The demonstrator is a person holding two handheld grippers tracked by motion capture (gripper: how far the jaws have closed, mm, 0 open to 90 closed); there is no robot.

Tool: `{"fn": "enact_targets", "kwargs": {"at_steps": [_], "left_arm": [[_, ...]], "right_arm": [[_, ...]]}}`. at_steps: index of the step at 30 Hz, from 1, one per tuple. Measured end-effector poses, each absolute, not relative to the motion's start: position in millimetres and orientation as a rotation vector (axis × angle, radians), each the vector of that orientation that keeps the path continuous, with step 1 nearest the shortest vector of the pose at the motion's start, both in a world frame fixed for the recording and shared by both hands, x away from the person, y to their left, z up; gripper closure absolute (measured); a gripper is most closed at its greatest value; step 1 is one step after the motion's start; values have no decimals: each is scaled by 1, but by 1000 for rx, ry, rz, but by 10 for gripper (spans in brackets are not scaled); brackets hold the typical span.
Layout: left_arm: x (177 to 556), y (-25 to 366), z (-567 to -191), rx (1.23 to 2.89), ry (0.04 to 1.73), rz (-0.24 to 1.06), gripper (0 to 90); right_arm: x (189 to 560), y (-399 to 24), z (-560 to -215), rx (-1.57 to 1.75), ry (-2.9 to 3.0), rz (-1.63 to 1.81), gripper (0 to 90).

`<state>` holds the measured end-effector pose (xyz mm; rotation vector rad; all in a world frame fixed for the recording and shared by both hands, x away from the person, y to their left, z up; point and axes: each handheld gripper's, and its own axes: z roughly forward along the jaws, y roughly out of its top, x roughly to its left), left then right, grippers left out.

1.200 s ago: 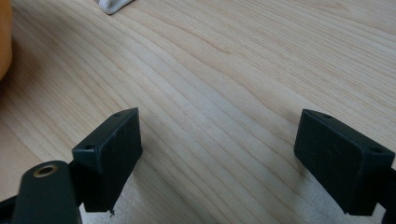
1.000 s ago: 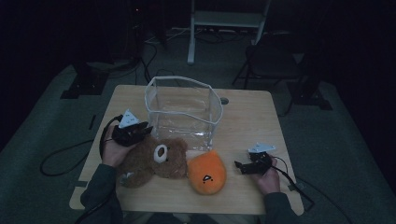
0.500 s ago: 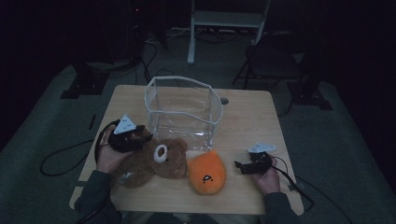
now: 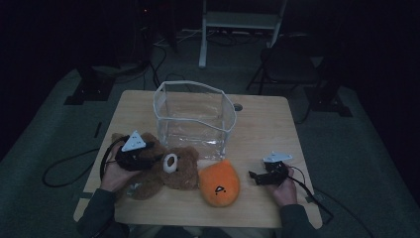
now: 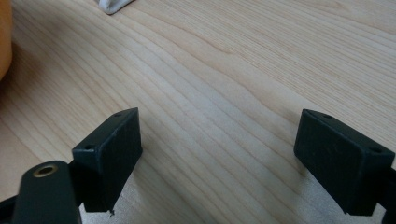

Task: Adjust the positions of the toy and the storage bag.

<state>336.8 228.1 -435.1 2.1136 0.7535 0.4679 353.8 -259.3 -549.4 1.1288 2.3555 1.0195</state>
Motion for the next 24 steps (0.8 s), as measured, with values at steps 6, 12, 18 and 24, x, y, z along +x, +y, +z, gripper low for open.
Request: {"fn": "enact_targets", "kwargs": {"at_steps": [6, 12, 18, 24], "left_arm": [[334, 229, -441, 2107, 737, 438, 369], [332, 228, -442, 2097, 697, 434, 344], [331, 226, -444, 2113, 648, 430, 330], [331, 226, -445, 2132, 639, 434, 330]], "right_arm": [[354, -259, -549, 1129, 2356, 1019, 144], [353, -259, -549, 1132, 2352, 1018, 144], [353, -259, -549, 1131, 2352, 1019, 144], [353, -259, -549, 1132, 2352, 1019, 144]]}}
